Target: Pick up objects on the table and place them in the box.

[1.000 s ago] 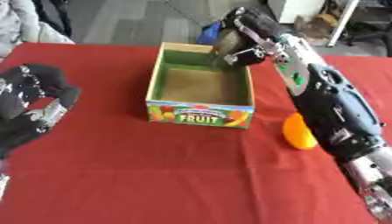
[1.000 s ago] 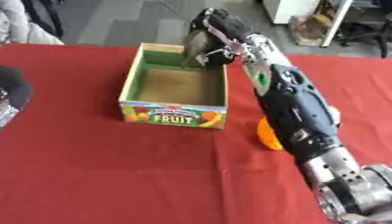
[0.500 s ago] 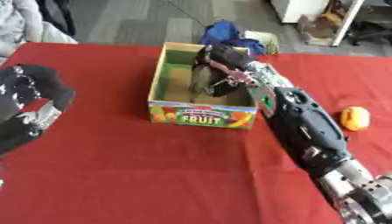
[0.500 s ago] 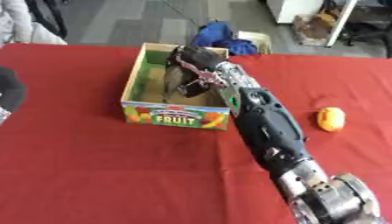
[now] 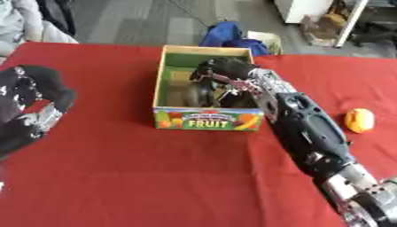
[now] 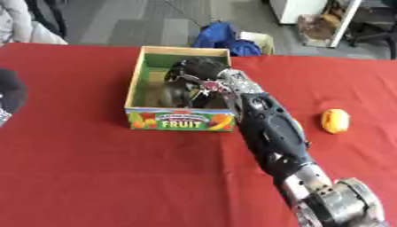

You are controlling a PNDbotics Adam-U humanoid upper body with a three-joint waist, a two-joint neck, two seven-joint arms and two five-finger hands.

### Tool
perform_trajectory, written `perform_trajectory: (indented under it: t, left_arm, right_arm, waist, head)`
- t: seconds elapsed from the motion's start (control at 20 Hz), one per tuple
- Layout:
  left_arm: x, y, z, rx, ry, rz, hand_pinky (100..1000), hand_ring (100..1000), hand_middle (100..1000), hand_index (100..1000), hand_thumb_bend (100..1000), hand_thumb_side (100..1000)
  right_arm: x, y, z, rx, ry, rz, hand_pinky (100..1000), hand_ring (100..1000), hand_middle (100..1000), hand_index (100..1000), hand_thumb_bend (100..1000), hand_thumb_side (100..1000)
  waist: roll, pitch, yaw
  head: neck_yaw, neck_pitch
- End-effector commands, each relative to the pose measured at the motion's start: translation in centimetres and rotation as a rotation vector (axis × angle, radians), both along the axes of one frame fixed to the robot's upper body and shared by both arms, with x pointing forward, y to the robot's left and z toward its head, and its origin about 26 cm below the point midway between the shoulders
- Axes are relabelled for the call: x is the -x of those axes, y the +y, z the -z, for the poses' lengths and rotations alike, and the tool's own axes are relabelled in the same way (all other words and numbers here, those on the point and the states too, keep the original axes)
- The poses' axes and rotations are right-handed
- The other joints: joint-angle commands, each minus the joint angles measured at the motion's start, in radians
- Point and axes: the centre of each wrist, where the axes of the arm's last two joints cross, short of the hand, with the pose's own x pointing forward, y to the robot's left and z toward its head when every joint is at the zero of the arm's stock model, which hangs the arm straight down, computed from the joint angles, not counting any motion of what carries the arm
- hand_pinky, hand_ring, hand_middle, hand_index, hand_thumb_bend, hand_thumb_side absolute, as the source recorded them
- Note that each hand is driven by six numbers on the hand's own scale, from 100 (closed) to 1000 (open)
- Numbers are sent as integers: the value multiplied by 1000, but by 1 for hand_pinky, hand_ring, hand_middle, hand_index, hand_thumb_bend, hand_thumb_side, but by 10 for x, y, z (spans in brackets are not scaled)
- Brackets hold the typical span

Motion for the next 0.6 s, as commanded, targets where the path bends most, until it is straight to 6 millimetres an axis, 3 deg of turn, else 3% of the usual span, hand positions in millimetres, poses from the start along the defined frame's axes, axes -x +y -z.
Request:
perform_trajectory:
  t: [0.05, 0.25, 0.6]
  left_arm:
    - [1, -1, -7, -5, -27, 4, 618, 626, 549, 669, 549, 362]
    - [1, 1, -6, -6, -24, -4, 618, 625, 549, 669, 551, 362]
    - [2, 7, -2, -9, -14, -33, 618, 625, 548, 668, 552, 363]
  right_arm:
    - [-2, -12, -33, 16, -57, 0, 830, 939, 805, 902, 461, 365]
    - [1, -23, -55, 13, -78, -30, 856, 962, 836, 914, 465, 376]
    - [19, -58, -92, -96, -132, -127, 829, 932, 792, 879, 441, 247]
  waist:
    - [2, -20, -3]
    - [-1, -23, -16]
    - [-7, -30, -61]
  head:
    - [5, -12]
    - [12, -9]
    - [38, -3]
